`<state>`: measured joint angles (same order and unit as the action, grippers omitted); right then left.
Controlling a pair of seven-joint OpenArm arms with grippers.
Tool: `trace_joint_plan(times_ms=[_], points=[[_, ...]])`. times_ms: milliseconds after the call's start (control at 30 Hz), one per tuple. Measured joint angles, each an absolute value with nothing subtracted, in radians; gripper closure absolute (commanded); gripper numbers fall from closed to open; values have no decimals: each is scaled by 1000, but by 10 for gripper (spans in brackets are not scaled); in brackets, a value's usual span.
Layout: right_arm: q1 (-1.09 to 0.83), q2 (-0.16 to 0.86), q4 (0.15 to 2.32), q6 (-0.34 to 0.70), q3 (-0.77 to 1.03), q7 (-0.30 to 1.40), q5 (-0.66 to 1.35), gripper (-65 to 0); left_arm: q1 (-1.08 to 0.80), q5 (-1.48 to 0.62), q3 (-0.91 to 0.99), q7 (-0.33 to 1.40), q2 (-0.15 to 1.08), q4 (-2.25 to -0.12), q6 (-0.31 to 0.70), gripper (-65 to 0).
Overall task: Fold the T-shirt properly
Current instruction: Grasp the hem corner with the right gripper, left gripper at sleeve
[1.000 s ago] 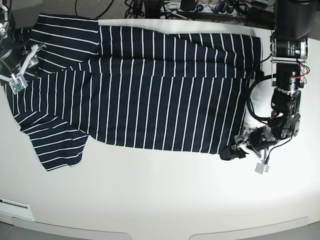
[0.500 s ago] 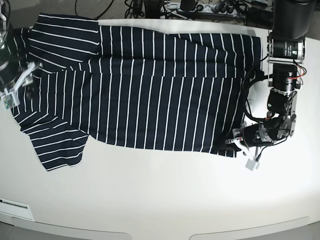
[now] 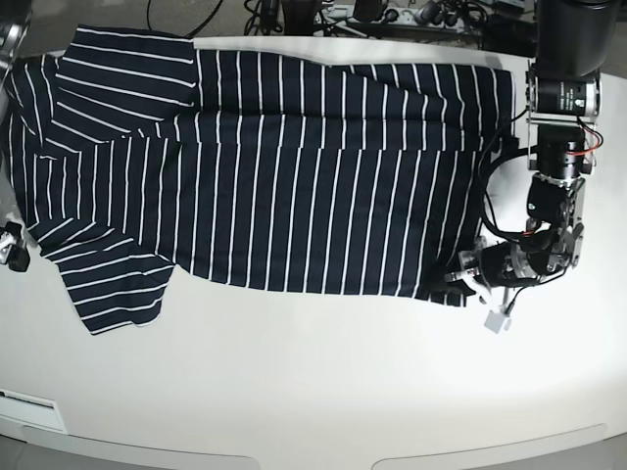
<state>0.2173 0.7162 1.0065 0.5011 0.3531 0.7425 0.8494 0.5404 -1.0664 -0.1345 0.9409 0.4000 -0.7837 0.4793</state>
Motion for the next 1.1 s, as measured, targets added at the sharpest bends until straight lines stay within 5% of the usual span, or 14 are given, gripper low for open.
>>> trace_joint_plan(times_ms=[200,467,867,933,1033,1100], points=[[389,712,645,592,355,835,957,-330,538,-1067,-134,942,402,-785,480,0],[374,686,630,633,339,852,981,-330,538,-1067,-134,943,404,-785,480,0],[400,667,646,700,84,907,1137,-328,538,-1067,-134,944,405,-785,480,0],[400,670,649,699,82,905,1134,-241,538,-1067,-134,944,405,-785,480,0],[396,674,653,694,80,912,1126,0,538,-1067,-134,944,405,-785,483,0],[390,678,676,693,81,927,1125,0,538,-1062,-134,942,405,-785,508,0]])
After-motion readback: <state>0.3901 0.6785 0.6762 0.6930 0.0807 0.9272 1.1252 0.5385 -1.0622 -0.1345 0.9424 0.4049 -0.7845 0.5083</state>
